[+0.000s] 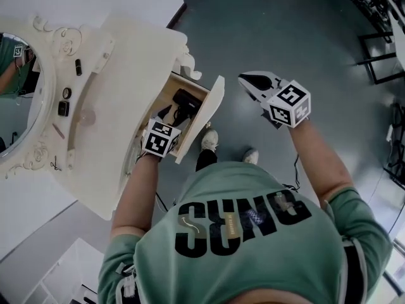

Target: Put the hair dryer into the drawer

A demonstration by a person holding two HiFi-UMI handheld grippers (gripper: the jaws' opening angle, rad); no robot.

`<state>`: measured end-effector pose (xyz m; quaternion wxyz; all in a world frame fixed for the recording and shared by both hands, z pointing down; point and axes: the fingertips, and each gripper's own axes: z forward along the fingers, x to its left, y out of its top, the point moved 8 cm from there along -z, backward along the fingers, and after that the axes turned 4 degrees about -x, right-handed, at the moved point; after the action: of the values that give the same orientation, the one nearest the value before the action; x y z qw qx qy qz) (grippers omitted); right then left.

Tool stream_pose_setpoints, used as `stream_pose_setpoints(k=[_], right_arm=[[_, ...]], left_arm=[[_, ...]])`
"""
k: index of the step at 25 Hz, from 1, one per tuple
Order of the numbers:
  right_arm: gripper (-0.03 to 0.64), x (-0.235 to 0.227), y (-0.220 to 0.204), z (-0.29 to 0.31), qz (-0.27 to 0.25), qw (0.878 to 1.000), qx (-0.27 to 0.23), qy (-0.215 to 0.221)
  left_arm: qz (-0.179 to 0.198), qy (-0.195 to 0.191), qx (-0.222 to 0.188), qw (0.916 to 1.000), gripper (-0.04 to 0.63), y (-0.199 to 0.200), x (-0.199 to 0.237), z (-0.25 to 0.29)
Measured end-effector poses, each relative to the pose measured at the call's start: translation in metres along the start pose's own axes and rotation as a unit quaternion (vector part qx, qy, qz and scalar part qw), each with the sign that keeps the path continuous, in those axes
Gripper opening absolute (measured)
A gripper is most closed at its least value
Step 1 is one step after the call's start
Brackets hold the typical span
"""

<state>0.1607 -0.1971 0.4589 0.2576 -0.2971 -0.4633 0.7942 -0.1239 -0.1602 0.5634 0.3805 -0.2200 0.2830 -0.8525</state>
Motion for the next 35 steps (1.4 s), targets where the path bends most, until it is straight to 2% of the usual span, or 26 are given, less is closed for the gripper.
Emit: stream_pose_setpoints(k=[3, 5, 10, 13, 17, 21, 27, 32, 35], right_arm=[[-0.006, -0.002, 0.006, -0.040, 0.000, 1.000, -0.018, -0.022], [-0.006, -0.003, 0.009, -0.070, 0.002, 0.999, -0.030, -0.039], [-0.006, -0.005, 0.008, -0.152, 0.009, 0.994, -0.062, -0.088], [-0.006, -0.006, 0.004, -0.201, 0.017, 0.989, -0.082, -0.121], [-0.006, -0.005, -0.001, -0.261, 0.036, 0.982, -0.104, -0.156], [-0.006, 0.004, -0.008, -0.313, 0.044, 0.973, -0.125, -0.187], [-0.006, 0.014, -0.030, -0.369, 0.064, 0.959, -0.150, -0.230], [-0.006, 0.015, -0.042, -0.393, 0.076, 0.954, -0.155, -0.244], [-0.006, 0.017, -0.046, -0.404, 0.078, 0.953, -0.158, -0.246]], left_arm=[[0.015, -0.027, -0.072, 0.9969, 0.308, 0.048, -0.027, -0.015], [0.026, -0.050, -0.122, 0.9909, 0.297, 0.081, -0.049, -0.022], [0.058, -0.118, -0.224, 0.9655, 0.228, 0.156, -0.109, -0.029], [0.067, -0.170, -0.263, 0.9472, 0.210, 0.191, -0.145, -0.027], [0.056, -0.230, -0.287, 0.9281, 0.190, 0.220, -0.191, -0.022], [0.046, -0.269, -0.313, 0.9099, 0.142, 0.238, -0.230, -0.019], [0.050, -0.348, -0.331, 0.8756, 0.067, 0.254, -0.283, -0.010], [0.049, -0.359, -0.346, 0.8653, 0.011, 0.258, -0.307, -0.003], [0.052, -0.356, -0.341, 0.8685, 0.009, 0.257, -0.319, 0.000]])
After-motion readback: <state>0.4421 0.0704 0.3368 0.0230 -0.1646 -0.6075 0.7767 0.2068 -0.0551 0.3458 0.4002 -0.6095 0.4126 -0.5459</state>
